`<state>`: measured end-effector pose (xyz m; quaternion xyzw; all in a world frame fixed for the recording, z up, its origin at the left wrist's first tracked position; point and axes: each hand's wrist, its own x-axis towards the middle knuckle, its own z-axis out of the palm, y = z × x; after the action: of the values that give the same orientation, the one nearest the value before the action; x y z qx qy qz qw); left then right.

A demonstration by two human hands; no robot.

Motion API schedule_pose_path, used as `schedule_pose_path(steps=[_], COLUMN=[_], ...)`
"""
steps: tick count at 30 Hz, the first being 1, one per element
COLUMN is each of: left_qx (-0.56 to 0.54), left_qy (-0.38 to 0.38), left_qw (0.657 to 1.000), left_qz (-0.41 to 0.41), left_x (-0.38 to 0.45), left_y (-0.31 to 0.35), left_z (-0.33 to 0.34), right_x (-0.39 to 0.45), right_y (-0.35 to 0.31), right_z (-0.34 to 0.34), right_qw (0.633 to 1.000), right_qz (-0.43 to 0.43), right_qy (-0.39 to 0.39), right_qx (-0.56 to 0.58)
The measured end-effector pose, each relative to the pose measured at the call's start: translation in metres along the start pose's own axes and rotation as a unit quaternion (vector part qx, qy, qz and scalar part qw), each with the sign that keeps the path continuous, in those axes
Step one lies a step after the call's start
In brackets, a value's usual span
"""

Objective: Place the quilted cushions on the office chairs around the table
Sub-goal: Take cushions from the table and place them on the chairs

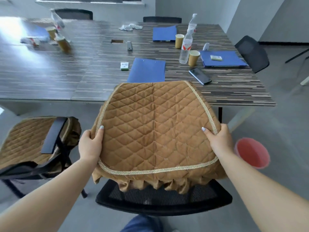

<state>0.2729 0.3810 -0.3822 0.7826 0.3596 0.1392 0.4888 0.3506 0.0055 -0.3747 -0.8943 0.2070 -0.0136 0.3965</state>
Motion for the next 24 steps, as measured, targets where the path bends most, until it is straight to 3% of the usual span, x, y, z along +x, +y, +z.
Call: schedule_pose_path(steps=[5, 12, 14, 17, 20, 22, 24], left_qx=[0.005, -0.017, -0.008, 0.035, 0.062, 0.126, 0.183], left_qy=[-0.042, -0.118, -0.129, -0.130, -0.122, -0.099, -0.063], left_qw=[0.995, 0.959, 0.959, 0.978, 0.990, 0.976, 0.933], left_qz=[-0.088, -0.257, -0.251, -0.157, -0.012, 0.148, 0.302], left_x=[0.026, 0.048, 0.041, 0.037, 0.030, 0.024, 0.013], left_y=[-0.007, -0.023, -0.004, 0.023, 0.054, 0.078, 0.106], left_z=[0.005, 0.012, 0.017, 0.032, 0.047, 0.058, 0.067], right_x=[0.015, 0.038, 0.043, 0.048, 0.056, 0.063, 0.069], right_y=[-0.025, -0.061, -0.071, -0.084, -0.096, -0.106, -0.116], right_z=[0.008, 0.004, 0.003, 0.001, -0.008, -0.014, -0.022], right_qw=[0.998, 0.986, 0.980, 0.964, 0.926, 0.879, 0.809], right_qz=[-0.056, -0.149, -0.179, -0.254, -0.364, -0.459, -0.565], right_qy=[0.005, -0.025, -0.039, -0.073, -0.073, -0.050, -0.037], right_qx=[0.006, 0.076, 0.081, 0.015, -0.073, -0.122, -0.157])
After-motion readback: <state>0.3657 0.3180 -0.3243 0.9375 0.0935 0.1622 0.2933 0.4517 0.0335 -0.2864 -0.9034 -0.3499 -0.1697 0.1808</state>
